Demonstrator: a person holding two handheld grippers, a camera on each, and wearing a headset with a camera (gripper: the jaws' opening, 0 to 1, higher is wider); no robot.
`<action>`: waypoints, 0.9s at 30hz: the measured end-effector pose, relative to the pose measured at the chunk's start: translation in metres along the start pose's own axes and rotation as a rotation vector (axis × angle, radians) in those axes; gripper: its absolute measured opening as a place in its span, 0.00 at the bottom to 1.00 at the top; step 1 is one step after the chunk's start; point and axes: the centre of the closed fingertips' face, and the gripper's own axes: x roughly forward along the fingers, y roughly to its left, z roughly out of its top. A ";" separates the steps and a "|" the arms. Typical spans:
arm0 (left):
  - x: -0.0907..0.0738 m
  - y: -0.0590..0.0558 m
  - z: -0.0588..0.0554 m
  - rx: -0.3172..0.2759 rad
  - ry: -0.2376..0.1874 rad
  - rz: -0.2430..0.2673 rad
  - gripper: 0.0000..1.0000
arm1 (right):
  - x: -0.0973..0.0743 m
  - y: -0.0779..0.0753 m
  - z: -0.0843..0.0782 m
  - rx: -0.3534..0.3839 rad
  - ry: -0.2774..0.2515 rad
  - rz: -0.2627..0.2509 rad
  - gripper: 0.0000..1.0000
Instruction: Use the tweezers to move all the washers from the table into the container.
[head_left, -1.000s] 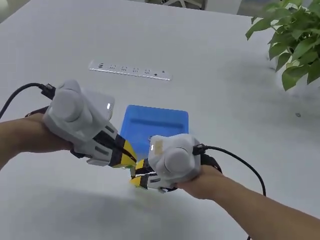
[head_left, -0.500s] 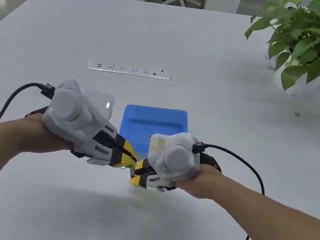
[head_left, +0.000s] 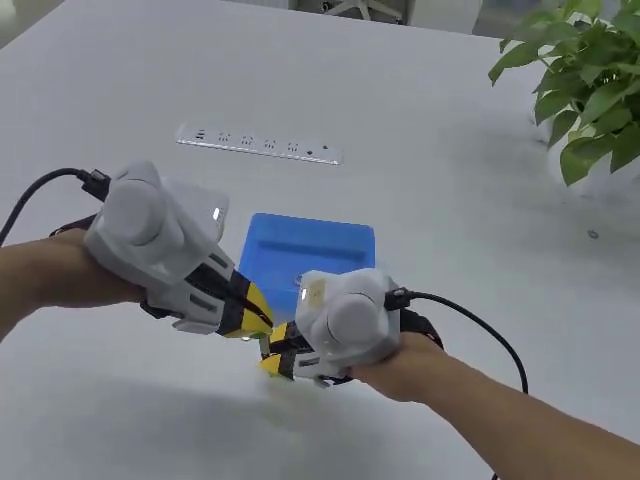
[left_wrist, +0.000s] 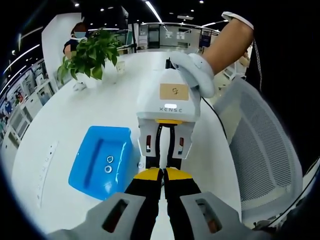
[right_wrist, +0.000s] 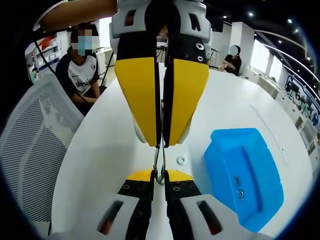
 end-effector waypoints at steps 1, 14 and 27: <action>0.000 0.000 0.001 0.001 0.000 0.001 0.06 | -0.001 0.000 0.000 -0.001 0.000 0.000 0.09; -0.011 -0.002 0.015 0.019 -0.003 0.023 0.06 | -0.015 -0.001 0.012 -0.021 -0.004 -0.015 0.09; -0.018 0.000 0.036 0.067 -0.007 0.040 0.06 | -0.037 -0.008 0.018 -0.043 -0.001 -0.053 0.09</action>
